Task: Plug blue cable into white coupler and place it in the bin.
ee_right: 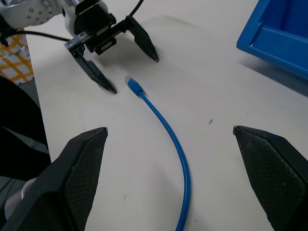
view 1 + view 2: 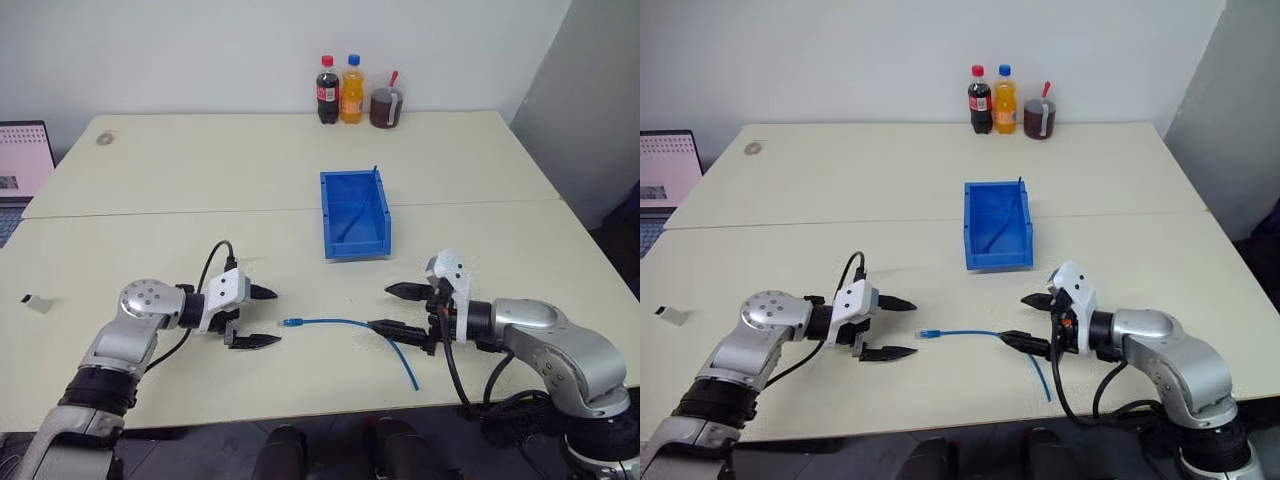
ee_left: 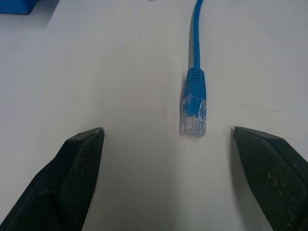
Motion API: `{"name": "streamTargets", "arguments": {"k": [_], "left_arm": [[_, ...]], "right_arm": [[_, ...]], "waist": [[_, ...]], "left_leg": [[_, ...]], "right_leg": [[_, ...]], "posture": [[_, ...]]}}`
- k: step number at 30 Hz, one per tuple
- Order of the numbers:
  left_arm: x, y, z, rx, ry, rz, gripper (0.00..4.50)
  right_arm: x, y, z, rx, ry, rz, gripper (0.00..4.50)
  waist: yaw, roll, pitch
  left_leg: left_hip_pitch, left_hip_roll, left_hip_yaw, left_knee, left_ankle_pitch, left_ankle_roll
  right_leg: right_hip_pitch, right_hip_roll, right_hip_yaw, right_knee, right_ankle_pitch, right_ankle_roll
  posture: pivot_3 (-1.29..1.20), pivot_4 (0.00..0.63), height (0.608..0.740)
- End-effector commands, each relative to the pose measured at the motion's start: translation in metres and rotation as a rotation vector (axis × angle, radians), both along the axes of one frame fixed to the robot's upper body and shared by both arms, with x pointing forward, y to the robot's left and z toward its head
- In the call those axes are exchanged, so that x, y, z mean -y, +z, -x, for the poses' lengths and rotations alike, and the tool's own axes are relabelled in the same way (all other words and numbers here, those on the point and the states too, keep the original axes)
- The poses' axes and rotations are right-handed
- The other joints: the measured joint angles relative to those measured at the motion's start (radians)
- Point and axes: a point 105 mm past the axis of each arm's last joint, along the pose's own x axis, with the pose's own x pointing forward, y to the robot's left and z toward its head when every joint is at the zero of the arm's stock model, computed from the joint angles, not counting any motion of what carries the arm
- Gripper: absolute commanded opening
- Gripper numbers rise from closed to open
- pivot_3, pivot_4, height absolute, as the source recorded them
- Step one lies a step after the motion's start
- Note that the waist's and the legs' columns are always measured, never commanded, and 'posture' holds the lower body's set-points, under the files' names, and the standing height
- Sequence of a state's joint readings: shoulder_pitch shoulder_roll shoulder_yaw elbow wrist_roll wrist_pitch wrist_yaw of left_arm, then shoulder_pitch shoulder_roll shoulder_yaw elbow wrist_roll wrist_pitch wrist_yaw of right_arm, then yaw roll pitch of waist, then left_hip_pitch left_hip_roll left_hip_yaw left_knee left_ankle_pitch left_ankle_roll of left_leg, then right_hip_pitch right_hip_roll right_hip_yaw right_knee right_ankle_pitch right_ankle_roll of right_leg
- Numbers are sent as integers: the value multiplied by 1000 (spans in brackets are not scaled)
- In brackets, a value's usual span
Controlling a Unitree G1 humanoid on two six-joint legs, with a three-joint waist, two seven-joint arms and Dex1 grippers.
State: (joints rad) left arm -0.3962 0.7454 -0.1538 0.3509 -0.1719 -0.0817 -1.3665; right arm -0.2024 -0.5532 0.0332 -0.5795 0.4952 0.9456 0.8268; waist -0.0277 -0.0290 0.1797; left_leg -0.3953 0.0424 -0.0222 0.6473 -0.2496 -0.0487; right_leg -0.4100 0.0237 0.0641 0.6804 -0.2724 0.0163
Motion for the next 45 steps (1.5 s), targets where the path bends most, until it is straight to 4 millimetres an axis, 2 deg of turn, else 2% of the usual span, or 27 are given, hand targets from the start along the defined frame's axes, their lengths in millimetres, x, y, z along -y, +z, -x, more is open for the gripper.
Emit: {"name": "streamTargets", "arguments": {"k": [1,4,8,11,15,16,21,25,28,32,36,39,45], "left_arm": [[1,-19,10,-25,-88,-87,4500],[1,-17,7,-27,-67,-55,3982],[6,-20,12,-45,-95,-44,2972],[4,-22,13,-56,-86,-49,2449],[0,-23,13,-66,-73,-57,1524],[-1,-23,10,-66,-53,-49,1404],[0,-24,1,-74,-3,-26,240],[0,-26,4,-99,-2,-23,183],[3,-19,0,-180,75,41,183],[18,9,-2,-352,198,206,183],[36,38,9,-517,227,343,183],[53,61,24,-648,205,443,183],[70,85,39,-805,191,579,183]], "right_arm": [[-2,11,4,67,20,-8,4442],[0,13,0,74,-5,-24,4500],[1,14,-3,79,-21,-27,4500],[3,16,-6,81,-34,-32,4500],[3,18,-11,81,-53,-47,4500],[3,19,-13,81,-62,-52,4500],[2,23,-18,76,-87,-74,4500],[3,24,-19,78,-88,-72,4500],[1,27,-16,79,-80,-84,4500],[0,31,-10,56,-63,-98,4500],[-2,43,-5,-4,-31,-170,4500],[-3,51,1,-114,-7,-278,4500],[-6,57,36,-330,173,-376,4500]], "waist": [[-2,0,0],[-4,1,-1],[-1,2,-2],[-1,2,-2],[-1,2,-3],[-1,2,-3],[-1,4,-4],[-1,4,-4],[-1,4,-4],[-2,4,-4],[-7,1,-2],[-8,1,-2],[-8,0,-1]], "left_leg": [[0,0,0,0,0,0],[2,0,1,0,0,0],[3,0,0,0,0,0],[4,0,0,0,0,0],[5,0,0,0,1,1],[6,0,0,0,1,1],[6,0,0,0,2,3],[6,0,0,0,2,3],[6,-1,0,0,2,3],[5,0,-1,0,2,3],[1,1,-1,0,2,3],[-3,1,-1,-1,2,3],[-3,1,-3,-1,2,3]], "right_leg": [[0,0,1,0,0,0],[1,0,1,0,0,0],[2,0,1,0,0,0],[4,0,1,0,1,1],[5,0,1,0,1,2],[5,0,1,0,1,2],[5,0,1,1,2,3],[5,0,2,1,2,3],[5,0,2,1,2,3],[5,0,1,1,2,3],[2,1,1,0,2,3],[-2,1,1,0,2,3],[-2,1,1,-1,1,2]], "posture": [[0,150,740],[0,150,740],[0,150,740],[0,150,740],[0,150,740],[0,150,740],[0,150,740],[0,150,740],[0,150,740],[0,150,740],[0,150,740],[0,150,740],[0,150,740]]}}
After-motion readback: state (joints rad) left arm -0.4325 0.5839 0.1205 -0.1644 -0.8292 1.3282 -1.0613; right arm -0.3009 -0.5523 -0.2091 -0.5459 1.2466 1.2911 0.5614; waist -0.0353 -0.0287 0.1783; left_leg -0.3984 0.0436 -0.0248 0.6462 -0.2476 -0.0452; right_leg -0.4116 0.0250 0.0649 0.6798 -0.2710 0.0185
